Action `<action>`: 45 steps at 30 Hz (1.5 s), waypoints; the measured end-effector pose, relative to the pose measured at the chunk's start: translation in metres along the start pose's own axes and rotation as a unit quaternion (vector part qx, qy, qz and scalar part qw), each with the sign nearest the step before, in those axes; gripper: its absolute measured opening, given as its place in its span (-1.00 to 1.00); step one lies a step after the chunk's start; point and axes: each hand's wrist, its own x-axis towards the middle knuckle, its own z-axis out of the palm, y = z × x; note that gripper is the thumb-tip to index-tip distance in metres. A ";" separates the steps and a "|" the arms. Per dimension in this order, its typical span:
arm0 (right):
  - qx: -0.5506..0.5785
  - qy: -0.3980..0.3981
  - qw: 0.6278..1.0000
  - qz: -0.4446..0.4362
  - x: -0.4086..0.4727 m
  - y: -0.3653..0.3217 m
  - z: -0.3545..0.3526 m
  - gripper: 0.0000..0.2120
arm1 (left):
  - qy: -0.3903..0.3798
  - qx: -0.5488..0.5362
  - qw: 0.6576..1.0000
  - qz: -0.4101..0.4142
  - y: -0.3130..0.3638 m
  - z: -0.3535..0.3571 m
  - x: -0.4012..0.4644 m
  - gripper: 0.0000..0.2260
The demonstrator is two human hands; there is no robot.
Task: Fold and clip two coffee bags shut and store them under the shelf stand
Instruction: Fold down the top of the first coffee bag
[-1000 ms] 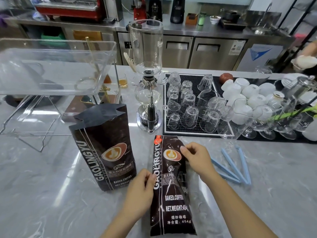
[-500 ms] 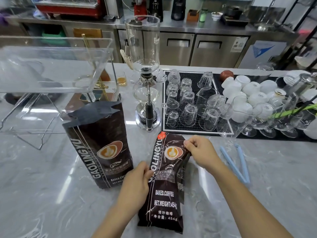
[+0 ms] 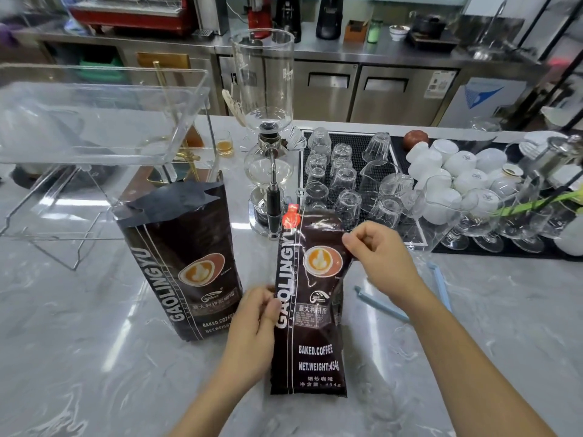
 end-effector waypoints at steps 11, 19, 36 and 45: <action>0.145 0.032 0.974 -0.170 -0.037 -0.023 -0.005 -0.93 | 0.011 -0.161 0.987 0.022 0.013 0.008 -0.008 -0.82; 0.223 -0.048 0.964 -0.134 -0.051 0.004 -0.003 -0.60 | -0.063 -0.147 0.987 -0.017 0.009 0.032 0.006 -0.12; 0.091 -0.098 0.990 0.043 -0.070 0.066 0.019 -0.41 | -0.045 -0.199 0.978 -0.035 0.011 0.033 0.021 -0.45; 0.133 -0.088 0.987 0.011 -0.068 0.064 0.011 -0.64 | -0.036 -0.241 0.969 -0.042 0.008 0.029 0.018 -0.47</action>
